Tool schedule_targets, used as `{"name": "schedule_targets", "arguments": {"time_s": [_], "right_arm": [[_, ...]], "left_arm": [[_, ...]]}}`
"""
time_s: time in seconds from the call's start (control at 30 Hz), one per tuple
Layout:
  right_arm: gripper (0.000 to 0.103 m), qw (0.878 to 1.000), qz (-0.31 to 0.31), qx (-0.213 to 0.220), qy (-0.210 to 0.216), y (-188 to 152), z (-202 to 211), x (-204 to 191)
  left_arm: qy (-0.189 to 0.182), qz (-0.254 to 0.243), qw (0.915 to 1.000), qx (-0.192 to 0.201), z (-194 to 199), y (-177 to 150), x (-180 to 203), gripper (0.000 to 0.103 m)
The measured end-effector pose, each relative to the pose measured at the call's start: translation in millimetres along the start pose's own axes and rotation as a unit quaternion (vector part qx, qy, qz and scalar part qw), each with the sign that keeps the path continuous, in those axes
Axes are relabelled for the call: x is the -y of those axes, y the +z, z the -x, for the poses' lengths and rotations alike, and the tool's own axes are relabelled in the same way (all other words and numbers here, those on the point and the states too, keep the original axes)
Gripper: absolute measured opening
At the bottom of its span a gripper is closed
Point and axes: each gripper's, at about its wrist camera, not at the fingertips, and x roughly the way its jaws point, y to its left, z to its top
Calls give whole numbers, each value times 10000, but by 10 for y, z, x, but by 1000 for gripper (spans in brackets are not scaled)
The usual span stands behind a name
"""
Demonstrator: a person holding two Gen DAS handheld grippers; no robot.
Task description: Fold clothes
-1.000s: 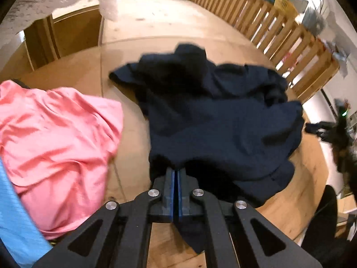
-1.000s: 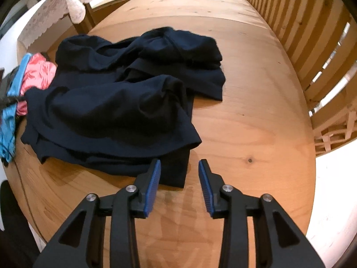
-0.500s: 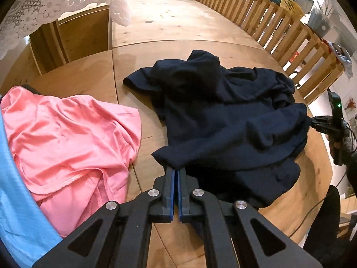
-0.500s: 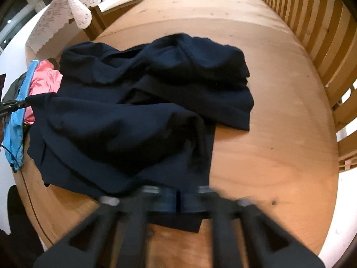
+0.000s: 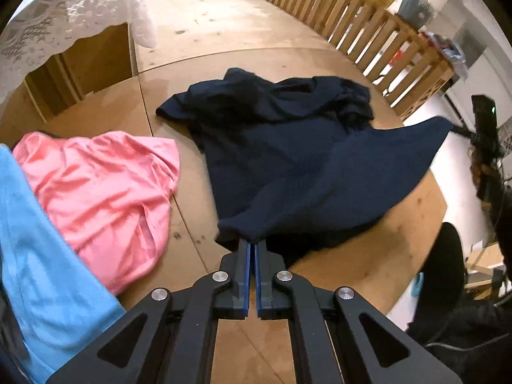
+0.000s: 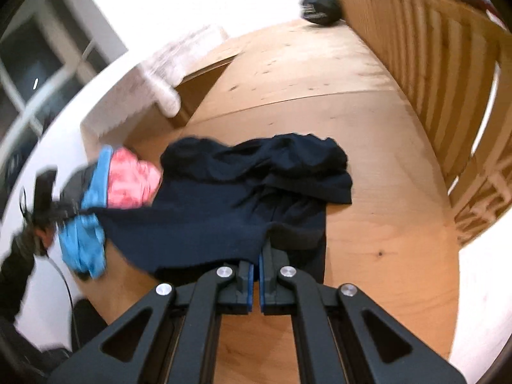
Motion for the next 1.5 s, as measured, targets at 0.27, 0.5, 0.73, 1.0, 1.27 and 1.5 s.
{"name": "schedule_targets", "arguments": {"time_s": [0.27,0.5,0.73,1.0,1.27,1.5], "right_arm": [[2,9886,-448,-796,-1193,99,-1209,530],[2,9867,-119,-936,-1326,157,-1341,503],[2,9858,151,-948,-1378,168,-1309,437],[2,9863,278,-1002,-1282,86,-1391,345],[2,9860,441,-1050,-1216,57,-1446,246],[2,9863,532,-1036,-1169,62,-1405,229]], "left_arm": [[462,944,9928,-575,-975,420,-592,5],[-155,638,9962,-570,-925,410,-290,32],[-271,1009,9904,-901,-1209,671,-40,41],[-338,1329,9834,-1188,-1264,641,286,41],[-447,890,9844,-1450,-1268,605,869,41],[-49,671,9814,-1798,-1537,581,1072,41]]}}
